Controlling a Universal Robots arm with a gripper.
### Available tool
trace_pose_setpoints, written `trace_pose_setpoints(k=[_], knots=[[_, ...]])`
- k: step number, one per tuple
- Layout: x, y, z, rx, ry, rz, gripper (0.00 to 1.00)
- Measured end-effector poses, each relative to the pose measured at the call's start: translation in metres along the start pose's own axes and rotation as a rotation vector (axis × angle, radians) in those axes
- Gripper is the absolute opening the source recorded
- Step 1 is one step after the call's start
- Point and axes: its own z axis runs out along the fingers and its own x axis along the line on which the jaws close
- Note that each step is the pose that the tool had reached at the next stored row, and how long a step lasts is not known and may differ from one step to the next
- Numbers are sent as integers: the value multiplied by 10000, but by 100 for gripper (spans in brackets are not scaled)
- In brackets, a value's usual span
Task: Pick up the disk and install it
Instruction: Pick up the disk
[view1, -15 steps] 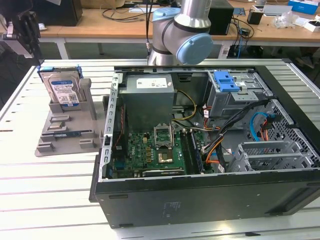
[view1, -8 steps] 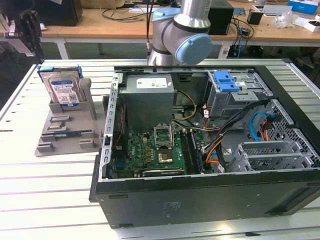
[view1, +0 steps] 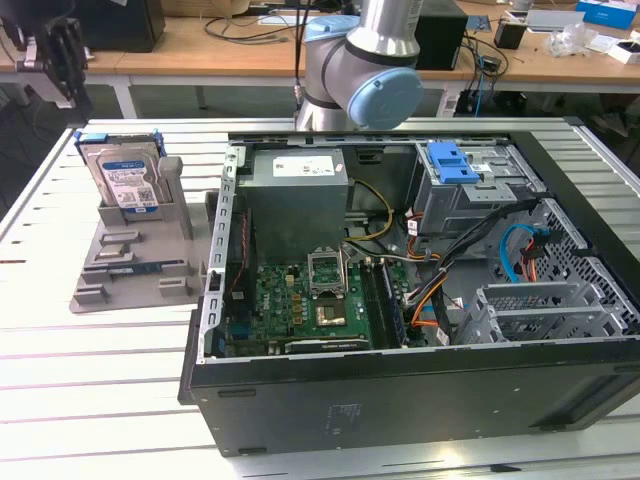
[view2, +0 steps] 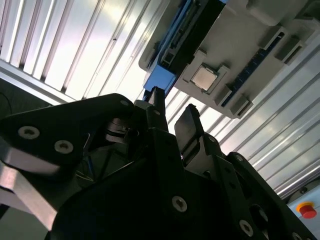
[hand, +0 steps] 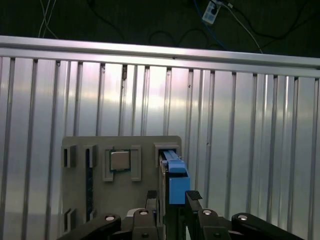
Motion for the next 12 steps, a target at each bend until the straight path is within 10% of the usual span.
trace_pose_setpoints(k=[12], knots=[[-155,-29,41,0,0,0,36]])
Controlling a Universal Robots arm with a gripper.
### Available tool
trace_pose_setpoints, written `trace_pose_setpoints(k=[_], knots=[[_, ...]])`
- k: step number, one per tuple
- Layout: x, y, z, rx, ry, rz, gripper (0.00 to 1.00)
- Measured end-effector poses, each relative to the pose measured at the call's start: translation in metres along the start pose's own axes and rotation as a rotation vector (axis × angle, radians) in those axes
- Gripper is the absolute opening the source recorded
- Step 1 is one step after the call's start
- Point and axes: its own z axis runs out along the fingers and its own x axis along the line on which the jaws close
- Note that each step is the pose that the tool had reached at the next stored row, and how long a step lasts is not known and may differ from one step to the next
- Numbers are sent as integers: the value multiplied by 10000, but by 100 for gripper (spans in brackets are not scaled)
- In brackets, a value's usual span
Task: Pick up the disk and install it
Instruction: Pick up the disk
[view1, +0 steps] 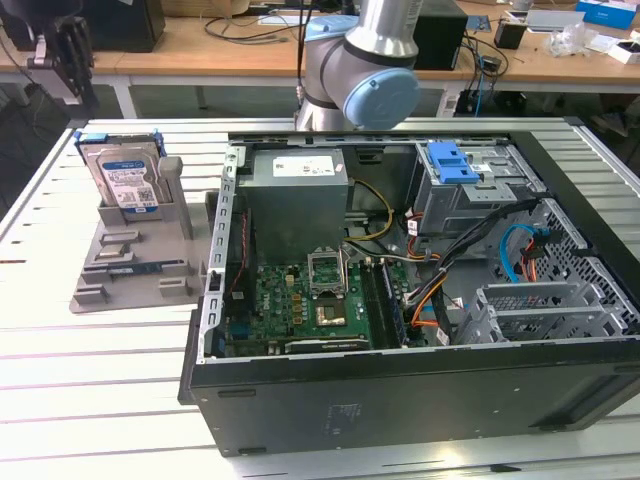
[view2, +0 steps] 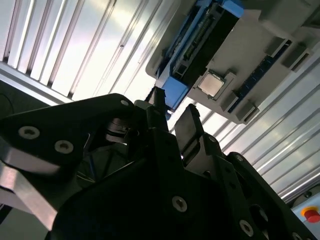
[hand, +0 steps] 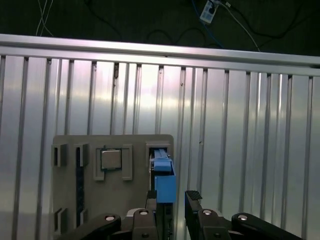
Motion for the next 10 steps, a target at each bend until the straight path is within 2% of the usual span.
trace_pose_setpoints(k=[1,3,4,5,6,7,10], knots=[[-33,-8,11,1,0,1,36],[-51,-12,27,2,19,1,36],[-50,-12,29,0,43,2,36],[-40,-11,27,-7,102,1,36],[-1,-8,28,-12,206,7,36],[38,-6,37,-14,246,10,36],[118,-4,72,-12,247,36,36]])
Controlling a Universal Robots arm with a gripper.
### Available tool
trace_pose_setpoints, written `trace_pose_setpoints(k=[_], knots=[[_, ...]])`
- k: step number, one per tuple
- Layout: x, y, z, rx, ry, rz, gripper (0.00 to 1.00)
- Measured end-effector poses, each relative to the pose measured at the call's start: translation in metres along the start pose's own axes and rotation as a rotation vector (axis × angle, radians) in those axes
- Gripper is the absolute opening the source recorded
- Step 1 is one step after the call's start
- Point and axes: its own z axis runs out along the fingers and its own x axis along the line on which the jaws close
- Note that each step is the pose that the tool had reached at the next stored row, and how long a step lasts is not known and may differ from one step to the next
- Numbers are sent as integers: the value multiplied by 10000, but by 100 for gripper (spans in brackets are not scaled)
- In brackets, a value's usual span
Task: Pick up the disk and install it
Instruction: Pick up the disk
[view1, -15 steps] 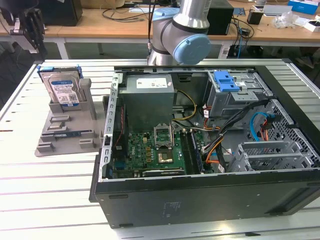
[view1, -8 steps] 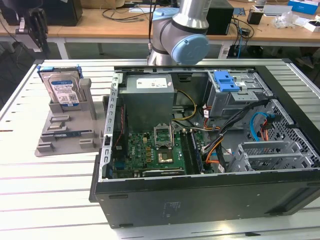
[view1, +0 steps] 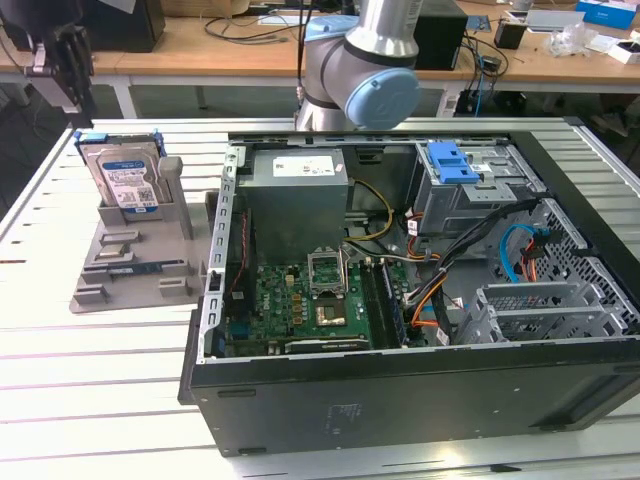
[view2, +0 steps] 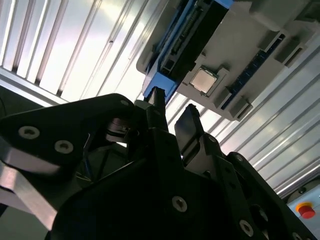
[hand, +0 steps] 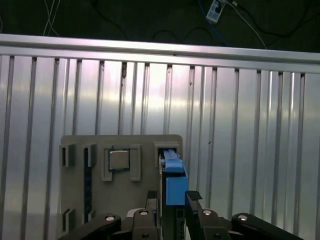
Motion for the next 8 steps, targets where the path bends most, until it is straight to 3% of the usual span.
trace_pose_setpoints(k=[8], knots=[[9,-67,118,-3,-4,342,36]])
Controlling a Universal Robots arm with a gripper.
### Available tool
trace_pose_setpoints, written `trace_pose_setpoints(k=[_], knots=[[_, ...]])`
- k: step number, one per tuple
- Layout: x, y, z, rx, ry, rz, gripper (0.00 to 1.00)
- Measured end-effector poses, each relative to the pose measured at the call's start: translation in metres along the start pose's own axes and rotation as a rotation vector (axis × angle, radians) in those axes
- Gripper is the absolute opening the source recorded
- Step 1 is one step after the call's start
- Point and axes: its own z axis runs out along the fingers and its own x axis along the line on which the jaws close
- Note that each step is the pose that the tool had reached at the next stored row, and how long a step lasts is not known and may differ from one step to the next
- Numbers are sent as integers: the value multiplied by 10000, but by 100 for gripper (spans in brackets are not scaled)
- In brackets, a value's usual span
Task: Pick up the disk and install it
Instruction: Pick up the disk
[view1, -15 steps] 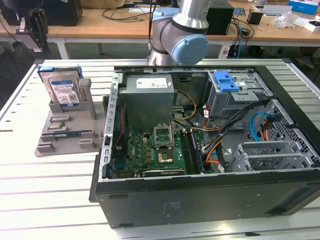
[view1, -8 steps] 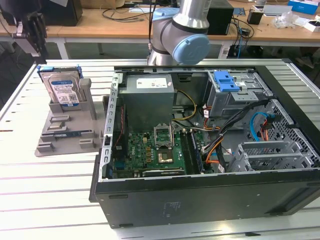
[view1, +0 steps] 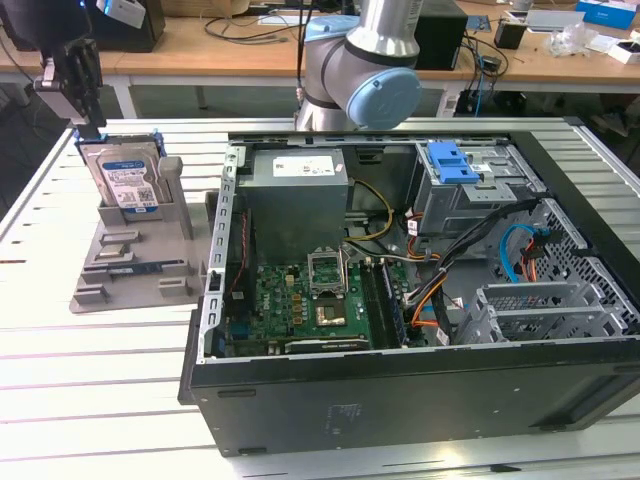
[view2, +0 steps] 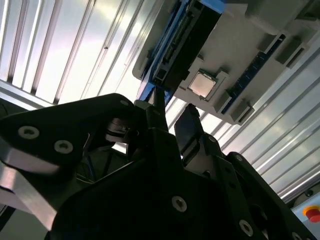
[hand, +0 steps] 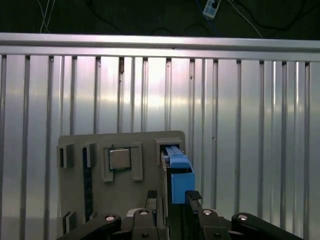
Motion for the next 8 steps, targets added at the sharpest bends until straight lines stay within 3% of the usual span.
trace_pose_setpoints(k=[5,7,8], knots=[[0,0,0,1,2,0,36],[0,0,0,1,3,0,49],[0,0,0,0,3,0,49]])
